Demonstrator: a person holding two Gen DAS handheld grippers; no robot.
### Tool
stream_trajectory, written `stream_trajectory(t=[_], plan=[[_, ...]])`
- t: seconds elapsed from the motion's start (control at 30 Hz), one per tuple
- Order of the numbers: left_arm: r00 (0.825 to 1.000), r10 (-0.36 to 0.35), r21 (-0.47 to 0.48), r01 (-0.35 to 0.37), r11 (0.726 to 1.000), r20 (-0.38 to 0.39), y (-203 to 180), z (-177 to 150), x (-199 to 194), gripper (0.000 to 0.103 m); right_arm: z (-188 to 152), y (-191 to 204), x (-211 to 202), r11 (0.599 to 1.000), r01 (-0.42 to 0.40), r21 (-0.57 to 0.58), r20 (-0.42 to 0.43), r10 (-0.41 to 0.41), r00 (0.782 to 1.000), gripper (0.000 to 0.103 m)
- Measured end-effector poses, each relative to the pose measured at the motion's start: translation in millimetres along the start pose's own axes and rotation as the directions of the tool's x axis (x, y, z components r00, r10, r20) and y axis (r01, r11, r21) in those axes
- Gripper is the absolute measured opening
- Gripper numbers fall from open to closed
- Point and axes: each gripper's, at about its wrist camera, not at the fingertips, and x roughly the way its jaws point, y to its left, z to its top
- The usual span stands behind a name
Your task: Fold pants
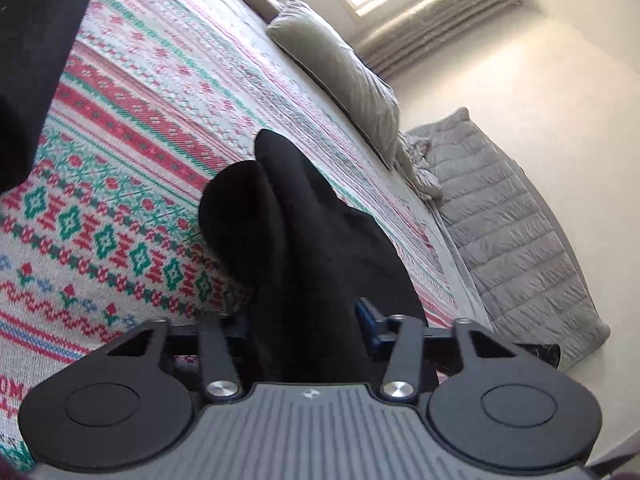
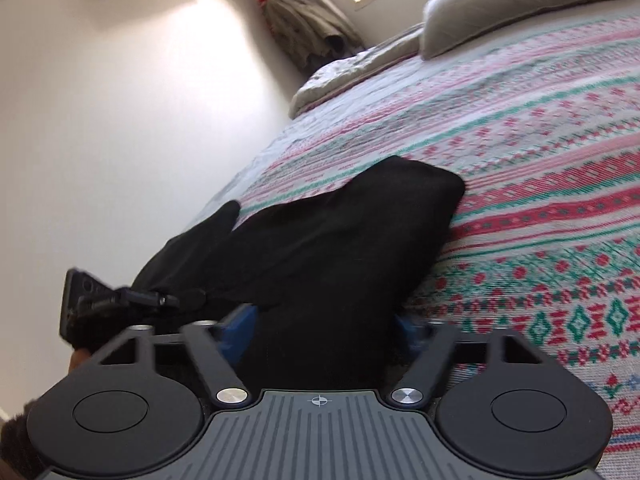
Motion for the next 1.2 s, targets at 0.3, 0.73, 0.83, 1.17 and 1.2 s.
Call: stream_trajectory(t=[0.3,0.73,0.83,1.17,1.2], plan=[[0.997,-0.034,-0.018,0.035,0.999,0.076,-20,-6,-1,0.036,11,-16,-14,0.992,-0.022,0.126,0.048,0.016,0.999,0.013],[0.986,-0.167,-0.002,0.167,0.986,0.011,-107,-4,119,0.036,57,-63,-87,0.972,0.019,0.236,0.151,-0.056,0.987,0.012],[0.971,-0.237,-0.006,0.237,0.971,0.01,-123,-3,150,0.036,76,-75,-109,0.97,0.049,0.236,0.204,-0.099,0.974,0.012],[0.977,0.192,0.165,-0.206,0.965,0.097,-131,-1,191,0.061,101,-148,-114,0.835,0.497,0.234,0.133,-0.534,0.835,0.028],[0.976,0.199,0.167,-0.212,0.963,0.091,-134,0,189,0.063,99,-157,-113,0.838,0.483,0.255,0.108,-0.521,0.847,0.028]])
